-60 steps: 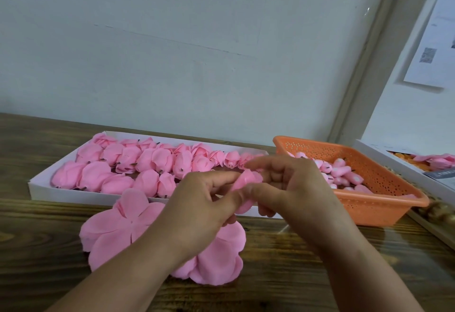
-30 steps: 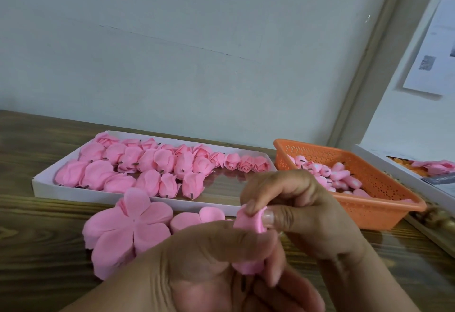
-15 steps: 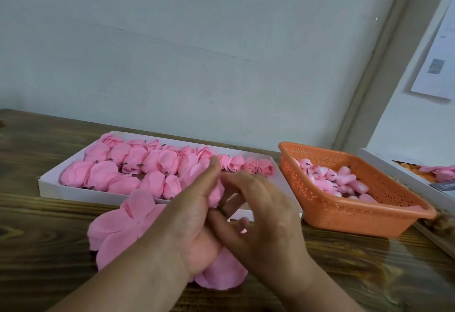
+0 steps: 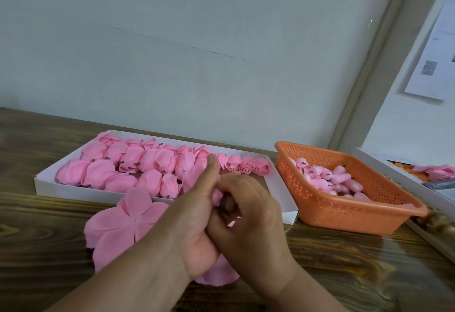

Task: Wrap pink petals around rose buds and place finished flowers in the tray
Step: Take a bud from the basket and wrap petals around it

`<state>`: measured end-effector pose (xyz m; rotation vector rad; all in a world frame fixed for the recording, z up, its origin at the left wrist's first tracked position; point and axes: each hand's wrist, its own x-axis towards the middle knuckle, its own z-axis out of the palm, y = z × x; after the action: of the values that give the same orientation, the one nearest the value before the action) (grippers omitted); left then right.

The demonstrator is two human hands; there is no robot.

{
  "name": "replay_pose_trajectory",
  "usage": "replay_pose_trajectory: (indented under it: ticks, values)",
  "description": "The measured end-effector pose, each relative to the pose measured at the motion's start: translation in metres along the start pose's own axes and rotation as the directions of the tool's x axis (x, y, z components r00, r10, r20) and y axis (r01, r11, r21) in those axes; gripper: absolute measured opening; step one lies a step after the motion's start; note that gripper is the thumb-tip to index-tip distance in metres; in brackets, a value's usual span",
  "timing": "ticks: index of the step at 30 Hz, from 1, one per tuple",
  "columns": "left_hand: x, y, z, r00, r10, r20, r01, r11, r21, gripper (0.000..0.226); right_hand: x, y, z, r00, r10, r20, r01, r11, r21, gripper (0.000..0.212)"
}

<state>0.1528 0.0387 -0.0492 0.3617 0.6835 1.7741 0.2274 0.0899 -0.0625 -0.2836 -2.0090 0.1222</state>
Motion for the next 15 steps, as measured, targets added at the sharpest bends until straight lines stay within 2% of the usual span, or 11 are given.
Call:
replay_pose_trajectory:
  ticks: [3,6,8,11,13,15]
  values:
    - [0.001,-0.001,0.001,0.999,0.031,-0.014,-0.031,0.999,0.014,0.044,0.001,-0.003,-0.003,0.978,0.207,0.034,-0.210,0.958,0.196,0.013]
    - [0.003,0.000,-0.002,0.999,0.027,0.033,-0.026,0.999,-0.028,0.036,0.005,-0.007,-0.007,0.910,0.374,0.177,-0.414,0.809,0.417,0.016]
    - [0.003,0.001,-0.004,0.998,0.038,0.051,-0.037,0.999,-0.020,0.036,0.007,-0.007,-0.009,0.869,0.423,0.258,-0.494,0.696,0.522,0.024]
    - [0.004,0.004,-0.006,0.995,0.075,0.072,-0.078,0.996,0.038,0.036,0.009,-0.009,-0.010,0.823,0.452,0.343,-0.563,0.573,0.596,0.022]
    - [0.007,0.007,-0.009,0.993,0.099,0.065,-0.103,0.993,0.065,0.030,0.011,-0.007,-0.011,0.811,0.436,0.390,-0.584,0.561,0.587,0.020]
    - [0.010,0.011,-0.010,0.981,0.189,0.049,-0.194,0.969,0.152,0.027,0.016,0.000,-0.019,0.818,0.410,0.404,-0.574,0.631,0.521,0.012]
